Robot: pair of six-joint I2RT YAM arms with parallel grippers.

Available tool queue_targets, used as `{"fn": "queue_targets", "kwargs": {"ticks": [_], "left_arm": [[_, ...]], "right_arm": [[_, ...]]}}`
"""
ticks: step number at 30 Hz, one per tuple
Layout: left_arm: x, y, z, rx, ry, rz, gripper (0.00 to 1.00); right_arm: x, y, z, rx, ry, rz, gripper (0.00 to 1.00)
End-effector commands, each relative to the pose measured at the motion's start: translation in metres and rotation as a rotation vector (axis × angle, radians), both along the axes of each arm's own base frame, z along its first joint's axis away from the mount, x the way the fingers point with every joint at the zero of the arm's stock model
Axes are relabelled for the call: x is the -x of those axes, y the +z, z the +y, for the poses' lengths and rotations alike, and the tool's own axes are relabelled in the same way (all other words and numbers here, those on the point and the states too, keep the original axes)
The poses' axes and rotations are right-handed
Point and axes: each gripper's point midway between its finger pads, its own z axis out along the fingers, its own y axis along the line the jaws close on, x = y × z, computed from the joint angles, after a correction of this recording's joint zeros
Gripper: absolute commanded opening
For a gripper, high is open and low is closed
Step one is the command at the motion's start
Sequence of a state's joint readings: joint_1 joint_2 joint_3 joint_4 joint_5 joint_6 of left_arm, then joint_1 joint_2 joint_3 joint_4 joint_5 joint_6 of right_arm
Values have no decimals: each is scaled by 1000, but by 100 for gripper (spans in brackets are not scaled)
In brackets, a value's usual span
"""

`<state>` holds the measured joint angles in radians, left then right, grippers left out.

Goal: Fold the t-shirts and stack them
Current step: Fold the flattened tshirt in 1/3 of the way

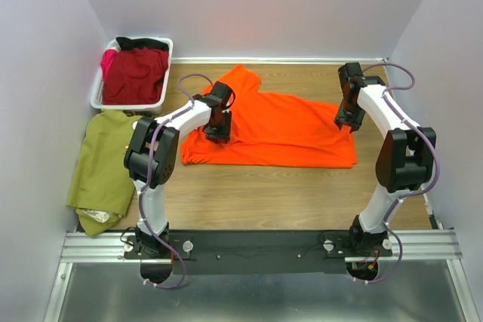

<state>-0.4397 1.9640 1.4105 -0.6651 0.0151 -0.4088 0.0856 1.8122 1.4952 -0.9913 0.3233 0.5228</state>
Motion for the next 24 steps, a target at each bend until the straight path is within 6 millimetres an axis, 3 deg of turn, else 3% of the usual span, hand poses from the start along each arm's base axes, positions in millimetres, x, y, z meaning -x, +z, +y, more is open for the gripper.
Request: {"fn": "queue_targets", "kwargs": {"ticks": [1, 4, 5, 9, 13, 20, 24], "left_arm": [[8, -6, -10, 28, -25, 25, 44], [6, -6, -11, 29, -23, 23, 30], [5, -4, -11, 29, -24, 18, 18], [-1, 6, -9, 10, -14, -4, 1], [-8, 22, -10, 7, -11, -28, 0], [-35, 55, -10, -26, -9, -115, 0], [-55, 58, -15, -43, -45, -147, 0]], "right_arm": [[-2, -1, 1, -12, 1, -8, 45], [-2, -2, 1, -12, 5, -5, 45], [-1, -2, 2, -16, 6, -5, 45], [-1, -3, 2, -15, 7, -5, 45], [0, -4, 3, -21, 6, -3, 44], [0, -6, 4, -24, 8, -3, 44], [-1, -7, 5, -29, 11, -5, 44]]}}
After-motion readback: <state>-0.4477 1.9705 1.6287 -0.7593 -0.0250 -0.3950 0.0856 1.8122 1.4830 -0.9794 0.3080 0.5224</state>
